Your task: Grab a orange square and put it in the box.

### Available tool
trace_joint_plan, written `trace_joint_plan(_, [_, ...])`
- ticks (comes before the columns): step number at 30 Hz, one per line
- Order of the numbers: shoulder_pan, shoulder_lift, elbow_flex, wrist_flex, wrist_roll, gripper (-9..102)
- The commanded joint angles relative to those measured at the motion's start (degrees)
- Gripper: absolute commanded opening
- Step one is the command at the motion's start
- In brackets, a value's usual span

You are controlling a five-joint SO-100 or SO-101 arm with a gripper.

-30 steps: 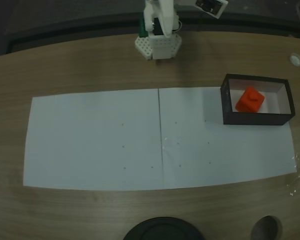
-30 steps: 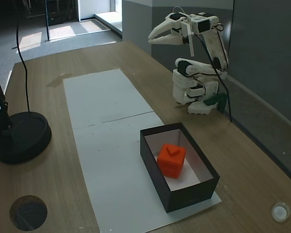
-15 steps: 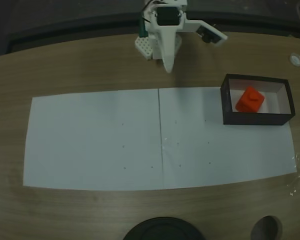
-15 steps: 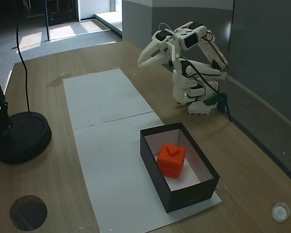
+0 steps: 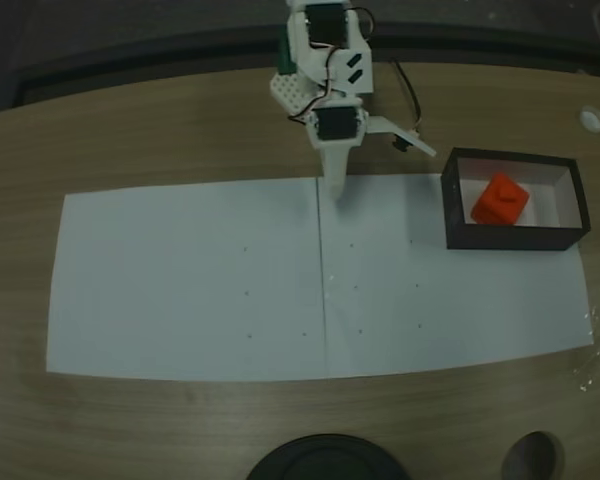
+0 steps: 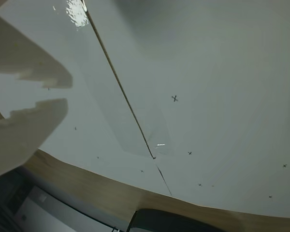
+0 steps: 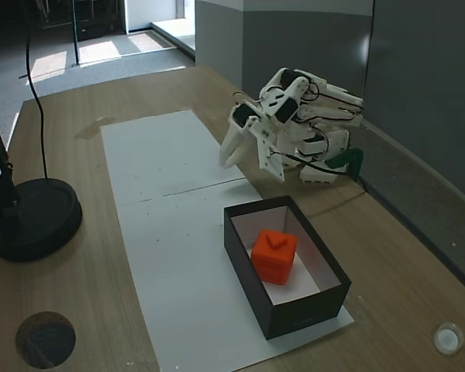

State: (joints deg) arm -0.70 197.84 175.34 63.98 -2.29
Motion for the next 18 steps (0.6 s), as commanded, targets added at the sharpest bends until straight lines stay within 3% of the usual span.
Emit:
trace_joint_plan(1, [-0.26,1.32,-0.97,0.7,0.53,0])
trace_joint_plan(7, [-0.18,1.23,-3.34,10.11,0.53,0])
trace_joint_plan(18, [0.44,1.32,-3.52,10.11,2.46,0])
